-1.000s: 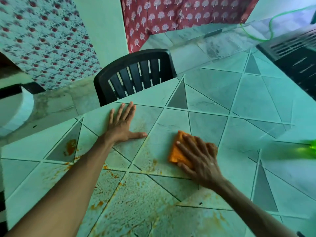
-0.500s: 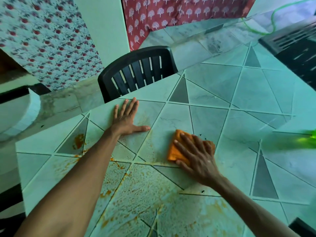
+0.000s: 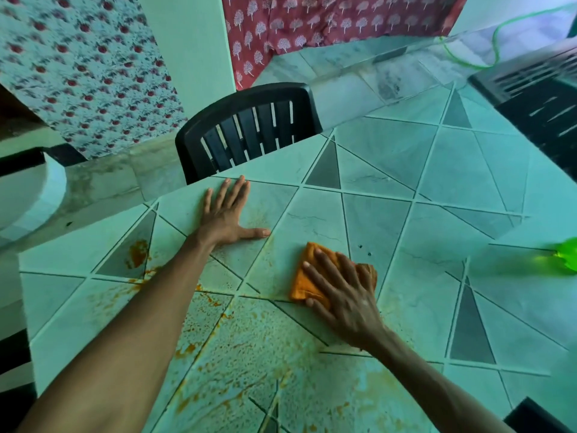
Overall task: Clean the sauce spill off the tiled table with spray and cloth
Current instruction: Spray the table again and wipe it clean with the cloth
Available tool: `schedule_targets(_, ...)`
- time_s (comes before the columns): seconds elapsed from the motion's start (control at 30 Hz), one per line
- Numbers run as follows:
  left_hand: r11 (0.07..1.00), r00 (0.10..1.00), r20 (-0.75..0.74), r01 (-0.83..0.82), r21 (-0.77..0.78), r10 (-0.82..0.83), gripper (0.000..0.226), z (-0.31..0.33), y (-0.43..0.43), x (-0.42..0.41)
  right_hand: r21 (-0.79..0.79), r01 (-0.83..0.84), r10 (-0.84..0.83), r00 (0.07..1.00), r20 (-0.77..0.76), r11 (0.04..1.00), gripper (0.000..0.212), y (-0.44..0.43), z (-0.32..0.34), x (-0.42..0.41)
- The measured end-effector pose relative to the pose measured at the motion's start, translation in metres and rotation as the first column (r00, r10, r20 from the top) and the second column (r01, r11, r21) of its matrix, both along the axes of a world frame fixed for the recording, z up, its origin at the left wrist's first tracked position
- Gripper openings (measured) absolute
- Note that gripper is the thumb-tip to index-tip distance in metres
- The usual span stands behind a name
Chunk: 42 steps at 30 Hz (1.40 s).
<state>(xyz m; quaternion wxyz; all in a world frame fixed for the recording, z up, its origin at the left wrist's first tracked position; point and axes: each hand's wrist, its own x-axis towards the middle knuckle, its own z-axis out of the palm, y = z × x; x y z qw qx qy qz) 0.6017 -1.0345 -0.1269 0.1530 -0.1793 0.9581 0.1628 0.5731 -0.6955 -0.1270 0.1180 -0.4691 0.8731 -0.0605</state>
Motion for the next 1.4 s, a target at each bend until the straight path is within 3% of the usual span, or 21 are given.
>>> schedule_targets(0.1,1.000,1.000,-0.019,-0.003,-0.017,0.003,0.134,-0.002,0.000,-0.001,0.034,0.218,-0.216,0.975,-0.054,0.975,0.069,-0.021,-0.004,-0.043)
schedule_targets(0.2,1.000,1.000,-0.027,0.001,-0.018,-0.001,0.132,-0.002,0.000,0.000,0.009,0.431,-0.431,0.902,-0.001,0.902,0.068,-0.103,-0.004,-0.089)
schedule_targets(0.33,0.998,0.998,-0.065,0.021,0.051,-0.018,0.139,-0.004,-0.012,0.002,-0.020,0.303,-0.302,0.952,0.049,0.953,0.067,-0.181,-0.006,-0.078)
schedule_targets(0.43,0.984,0.990,-0.137,0.061,0.166,-0.038,0.133,0.007,-0.030,0.010,-0.027,0.059,-0.059,0.998,-0.017,0.998,0.067,-0.147,-0.005,-0.042)
schedule_targets(0.53,0.984,0.985,-0.156,0.097,0.146,-0.074,0.124,0.017,-0.050,0.030,0.007,-0.148,0.148,0.989,-0.010,0.989,0.067,-0.107,-0.003,-0.049)
schedule_targets(0.6,0.992,0.995,-0.073,0.073,0.099,-0.066,0.129,0.019,-0.059,0.047,0.034,-0.075,0.077,0.996,-0.035,0.997,0.068,-0.118,-0.003,-0.079)
schedule_targets(0.73,0.997,0.994,0.079,0.076,0.011,-0.076,0.142,0.009,-0.066,0.070,-0.014,0.289,-0.288,0.956,0.050,0.957,0.069,-0.212,-0.003,-0.132)
schedule_targets(0.8,0.996,0.993,0.086,0.085,0.000,-0.084,0.144,0.002,-0.068,0.074,-0.029,0.312,-0.309,0.948,0.074,0.950,0.069,-0.255,-0.003,-0.130)
schedule_targets(0.93,0.997,0.994,0.084,0.060,0.040,-0.063,0.140,0.000,-0.069,0.075,-0.017,-0.003,0.003,1.000,0.002,1.000,0.069,-0.246,-0.005,-0.071)
schedule_targets(1.07,0.997,0.997,0.042,0.070,0.039,-0.072,0.140,-0.003,-0.068,0.073,0.004,-0.343,0.343,0.939,-0.014,0.939,0.070,-0.153,-0.002,-0.058)
schedule_targets(1.13,0.997,0.998,0.020,0.066,0.033,-0.067,0.140,-0.004,-0.068,0.073,0.051,-0.252,0.255,0.966,-0.049,0.966,0.070,-0.149,-0.004,-0.094)
schedule_targets(1.27,0.998,0.999,-0.008,0.049,0.040,-0.049,0.141,-0.004,-0.068,0.073,0.014,0.215,-0.215,0.976,-0.011,0.976,0.071,-0.239,-0.003,-0.135)
schedule_targets(1.33,0.998,0.999,-0.016,0.038,0.041,-0.038,0.141,-0.003,-0.068,0.075,-0.005,0.221,-0.221,0.975,0.021,0.975,0.070,-0.275,-0.005,-0.119)
schedule_targets(1.4,0.999,0.999,-0.027,0.023,0.029,-0.022,0.140,0.000,-0.067,0.077,0.001,0.084,-0.084,0.996,0.008,0.996,0.070,-0.274,-0.006,-0.089)
